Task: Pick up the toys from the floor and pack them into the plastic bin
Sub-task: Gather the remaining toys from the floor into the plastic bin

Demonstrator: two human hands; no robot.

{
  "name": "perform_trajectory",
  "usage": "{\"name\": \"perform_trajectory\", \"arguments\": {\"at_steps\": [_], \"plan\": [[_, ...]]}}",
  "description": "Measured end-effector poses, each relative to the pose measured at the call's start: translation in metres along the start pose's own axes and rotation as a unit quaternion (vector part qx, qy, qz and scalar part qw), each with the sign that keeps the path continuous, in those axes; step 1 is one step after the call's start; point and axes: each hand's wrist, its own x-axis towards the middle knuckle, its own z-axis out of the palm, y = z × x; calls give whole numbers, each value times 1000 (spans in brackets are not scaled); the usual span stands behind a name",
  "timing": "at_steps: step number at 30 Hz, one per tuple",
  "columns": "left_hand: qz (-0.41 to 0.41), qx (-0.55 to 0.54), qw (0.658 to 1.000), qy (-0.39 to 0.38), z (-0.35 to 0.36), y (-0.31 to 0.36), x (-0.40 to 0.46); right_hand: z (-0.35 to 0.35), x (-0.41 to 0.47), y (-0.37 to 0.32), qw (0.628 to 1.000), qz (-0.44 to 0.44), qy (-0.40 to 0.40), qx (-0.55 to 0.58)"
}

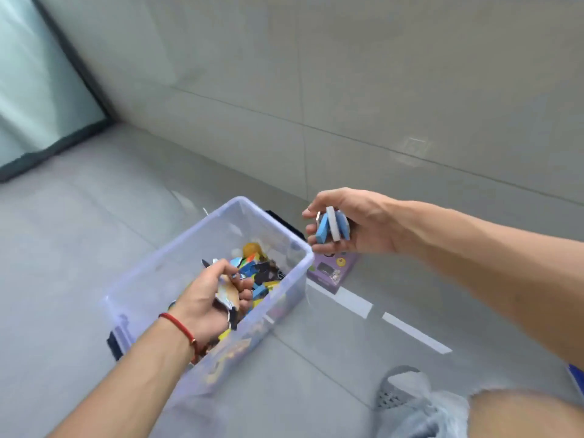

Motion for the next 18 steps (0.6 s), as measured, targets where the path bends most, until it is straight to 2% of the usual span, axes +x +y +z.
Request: {"name": "perform_trajectory", "arguments": {"at_steps": [2,5,9,12,14,16,18], "plan": [[-24,-43,999,22,-30,16,-6,45,25,-4,1000,0,-9,3],[-15,-58,996,67,-60,34,-13,86,50,-1,1000,19,-1,-5],[19,-20,986,165,-72,43,-20,88,54,2,999,17,7,-37],[67,57,973,215,-61,35,-15,49,38,-2,998,26,17,-60],[128,102,958,236,-38,24,-7,6,21,-4,997,22,48,-62],[213,144,940,223,-5,10,4,-45,5,2,994,12,87,-69],[272,184,927,179,42,-12,19,-105,-16,16,986,11,141,-88]]}}
